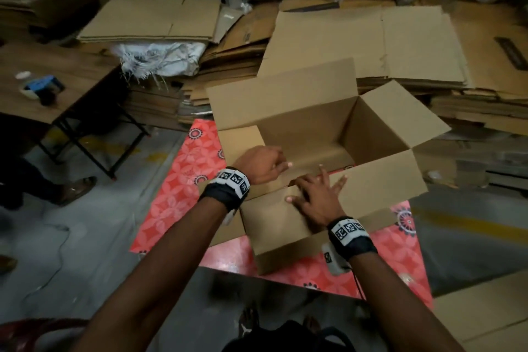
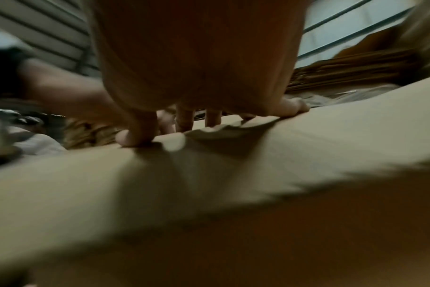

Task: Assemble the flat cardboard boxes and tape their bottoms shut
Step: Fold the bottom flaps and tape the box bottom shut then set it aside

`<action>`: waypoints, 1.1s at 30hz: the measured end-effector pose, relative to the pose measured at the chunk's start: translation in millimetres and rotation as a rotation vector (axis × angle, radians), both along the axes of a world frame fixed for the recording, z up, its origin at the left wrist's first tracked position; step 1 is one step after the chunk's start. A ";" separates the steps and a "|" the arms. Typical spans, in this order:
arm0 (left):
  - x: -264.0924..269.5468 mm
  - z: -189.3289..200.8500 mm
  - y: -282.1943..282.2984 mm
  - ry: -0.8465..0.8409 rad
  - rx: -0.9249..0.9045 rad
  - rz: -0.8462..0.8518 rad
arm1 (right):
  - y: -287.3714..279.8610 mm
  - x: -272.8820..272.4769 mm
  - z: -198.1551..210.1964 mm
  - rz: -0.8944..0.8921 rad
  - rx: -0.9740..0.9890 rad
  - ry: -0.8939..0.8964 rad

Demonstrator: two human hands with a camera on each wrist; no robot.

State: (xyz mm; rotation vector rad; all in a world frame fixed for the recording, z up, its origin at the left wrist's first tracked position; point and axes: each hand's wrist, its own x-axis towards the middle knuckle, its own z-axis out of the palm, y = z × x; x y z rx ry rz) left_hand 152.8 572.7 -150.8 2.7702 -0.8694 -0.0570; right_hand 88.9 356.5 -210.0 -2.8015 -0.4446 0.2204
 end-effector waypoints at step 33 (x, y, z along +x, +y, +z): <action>-62.2 -10.7 130.1 -0.438 -0.213 0.785 | 76.8 39.5 23.0 -0.244 -0.044 0.068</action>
